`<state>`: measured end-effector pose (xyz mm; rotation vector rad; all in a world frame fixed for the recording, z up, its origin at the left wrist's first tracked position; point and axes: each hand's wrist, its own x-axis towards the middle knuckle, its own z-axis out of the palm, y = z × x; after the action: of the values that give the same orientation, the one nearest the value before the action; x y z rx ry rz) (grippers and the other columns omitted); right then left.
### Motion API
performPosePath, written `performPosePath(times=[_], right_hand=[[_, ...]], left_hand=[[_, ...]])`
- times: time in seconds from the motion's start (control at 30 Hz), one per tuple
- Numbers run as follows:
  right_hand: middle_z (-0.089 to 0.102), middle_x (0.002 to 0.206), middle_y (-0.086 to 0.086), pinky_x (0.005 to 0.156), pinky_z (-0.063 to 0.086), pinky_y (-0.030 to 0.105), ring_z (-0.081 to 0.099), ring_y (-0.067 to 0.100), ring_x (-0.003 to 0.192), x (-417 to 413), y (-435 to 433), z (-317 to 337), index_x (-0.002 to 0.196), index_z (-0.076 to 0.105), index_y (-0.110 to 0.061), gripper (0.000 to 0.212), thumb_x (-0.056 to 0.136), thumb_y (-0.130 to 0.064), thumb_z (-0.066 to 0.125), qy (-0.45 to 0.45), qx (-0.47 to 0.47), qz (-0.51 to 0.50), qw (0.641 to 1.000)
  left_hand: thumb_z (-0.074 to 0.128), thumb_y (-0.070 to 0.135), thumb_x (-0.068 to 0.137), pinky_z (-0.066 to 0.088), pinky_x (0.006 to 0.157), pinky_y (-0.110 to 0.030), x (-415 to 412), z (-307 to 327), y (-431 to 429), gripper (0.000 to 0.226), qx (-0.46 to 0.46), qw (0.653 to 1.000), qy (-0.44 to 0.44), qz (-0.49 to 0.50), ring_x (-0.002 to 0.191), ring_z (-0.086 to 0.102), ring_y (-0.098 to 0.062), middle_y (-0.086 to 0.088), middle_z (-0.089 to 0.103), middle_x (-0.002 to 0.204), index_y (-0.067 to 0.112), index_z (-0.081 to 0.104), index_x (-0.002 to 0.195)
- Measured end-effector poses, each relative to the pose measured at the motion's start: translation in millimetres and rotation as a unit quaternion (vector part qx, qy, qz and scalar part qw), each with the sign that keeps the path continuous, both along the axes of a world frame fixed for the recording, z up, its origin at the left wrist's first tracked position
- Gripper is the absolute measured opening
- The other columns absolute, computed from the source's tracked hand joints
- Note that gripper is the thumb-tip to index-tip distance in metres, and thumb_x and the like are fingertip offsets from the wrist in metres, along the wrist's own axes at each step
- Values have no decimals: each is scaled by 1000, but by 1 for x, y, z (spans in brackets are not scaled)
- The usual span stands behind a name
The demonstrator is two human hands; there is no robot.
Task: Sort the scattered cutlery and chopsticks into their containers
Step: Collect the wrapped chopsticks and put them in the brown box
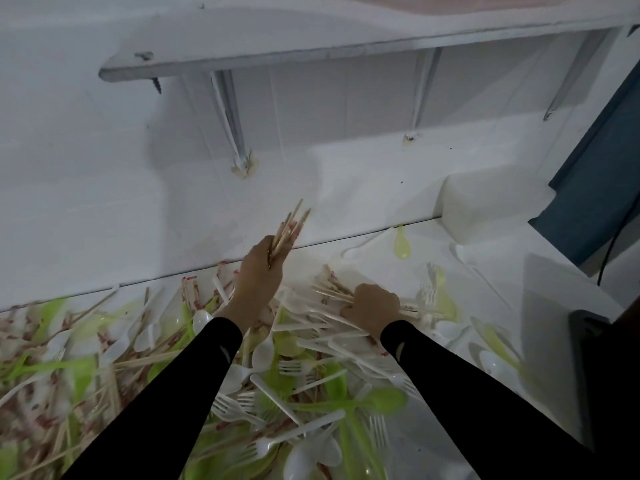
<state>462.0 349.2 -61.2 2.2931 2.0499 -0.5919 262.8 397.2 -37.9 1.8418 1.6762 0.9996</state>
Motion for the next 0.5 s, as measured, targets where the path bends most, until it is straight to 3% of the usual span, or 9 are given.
performPosePath(times=[0.1,0.13,0.2,0.27,0.33,0.4,0.5], right_hand=[[45,66,-6,61,38,25,51,19,67,1,-6,2,65,39,-18,28,84,-31,56,15,5,-12,1000],[45,64,-6,57,36,24,48,17,61,2,-8,3,63,39,-18,29,83,-30,55,29,11,-25,999],[43,59,-5,51,31,23,41,14,52,7,-13,4,60,38,-17,29,81,-30,55,70,21,-58,996],[44,59,-5,51,30,24,41,15,52,14,-18,7,63,39,-17,30,83,-33,55,115,28,-85,989],[50,66,-3,52,33,27,46,17,57,22,-22,9,71,42,-17,28,85,-36,56,162,50,-104,980],[53,70,0,55,37,31,51,21,61,31,-26,12,75,43,-16,26,87,-35,56,217,86,-119,965],[55,69,2,60,45,37,55,23,60,45,-33,21,81,43,-14,22,91,-29,56,308,130,-121,935]], left_hand=[[44,28,104,38,73,0,5,17,-6,24,-50,986,-161,13,87,56,3,20,62,92,17,65,107],[42,26,105,37,82,0,7,20,-8,25,-57,975,-213,15,93,56,6,21,64,100,17,65,108],[38,24,107,45,88,-15,8,24,-9,26,-56,948,-314,13,91,62,0,11,69,100,17,61,100],[34,24,107,50,70,-20,10,29,-9,26,-38,930,-365,23,73,65,-7,3,66,80,18,56,93],[34,26,107,43,57,-20,15,31,-9,26,-31,924,-379,34,55,52,-8,3,50,66,17,52,90],[41,34,105,34,49,-22,24,29,-10,26,-67,923,-375,49,50,39,-7,4,42,64,17,51,88],[57,55,92,30,46,-23,43,16,-11,40,-150,954,-254,45,47,37,-10,9,44,57,19,50,76]])
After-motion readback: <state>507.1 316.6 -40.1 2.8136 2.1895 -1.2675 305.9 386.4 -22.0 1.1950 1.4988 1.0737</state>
